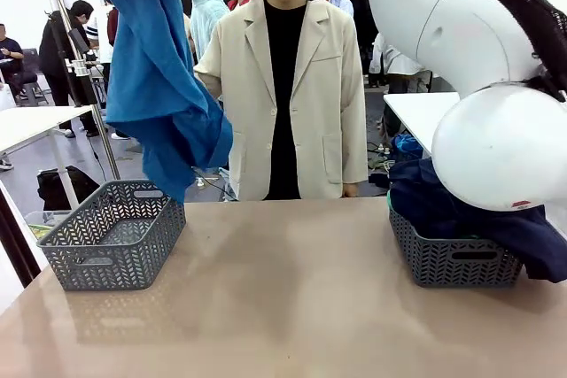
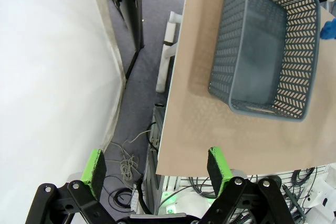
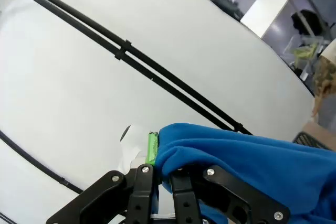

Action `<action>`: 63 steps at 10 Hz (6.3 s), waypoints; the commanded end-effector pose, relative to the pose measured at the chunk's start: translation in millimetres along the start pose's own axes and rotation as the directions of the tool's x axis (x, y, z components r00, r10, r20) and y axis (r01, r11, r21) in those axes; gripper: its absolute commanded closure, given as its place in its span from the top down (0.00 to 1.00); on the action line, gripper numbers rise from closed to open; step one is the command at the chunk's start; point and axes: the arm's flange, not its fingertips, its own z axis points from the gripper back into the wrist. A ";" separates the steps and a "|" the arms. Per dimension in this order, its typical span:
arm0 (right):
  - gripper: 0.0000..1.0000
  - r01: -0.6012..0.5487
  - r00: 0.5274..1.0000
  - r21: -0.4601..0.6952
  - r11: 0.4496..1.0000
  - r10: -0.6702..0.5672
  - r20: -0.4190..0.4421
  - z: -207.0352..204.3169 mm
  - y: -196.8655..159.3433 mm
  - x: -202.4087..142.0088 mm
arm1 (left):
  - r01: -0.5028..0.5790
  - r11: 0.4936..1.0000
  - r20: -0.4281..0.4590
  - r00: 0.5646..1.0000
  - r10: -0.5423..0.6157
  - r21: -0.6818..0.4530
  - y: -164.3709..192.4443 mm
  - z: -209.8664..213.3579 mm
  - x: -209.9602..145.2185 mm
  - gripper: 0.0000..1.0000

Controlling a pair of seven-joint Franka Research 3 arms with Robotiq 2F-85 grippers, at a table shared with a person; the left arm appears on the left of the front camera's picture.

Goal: Sort the tops and bottoms.
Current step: Sort the clothes according to human instructions.

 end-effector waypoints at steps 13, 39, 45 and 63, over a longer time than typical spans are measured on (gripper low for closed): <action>0.00 -0.063 0.998 0.252 0.966 0.059 0.025 -117.4 10.1 82.3 | -0.012 1.000 -0.004 1.000 0.012 -0.004 -0.2 2.7 1.6 1.00; 0.00 0.024 0.996 0.565 0.825 -0.069 0.060 -192.5 -166.5 -50.6 | -0.012 1.000 -0.004 1.000 0.012 -0.004 -0.2 2.7 1.6 1.00; 0.00 0.092 0.994 0.421 0.902 -0.106 0.010 -354.0 -302.4 -32.2 | -0.012 1.000 -0.004 1.000 0.012 -0.004 -0.2 2.7 1.6 1.00; 0.00 0.382 0.910 -0.150 0.912 -0.400 -0.109 -214.7 -366.6 -229.4 | -0.012 1.000 -0.004 1.000 0.012 -0.004 -0.2 2.7 1.6 1.00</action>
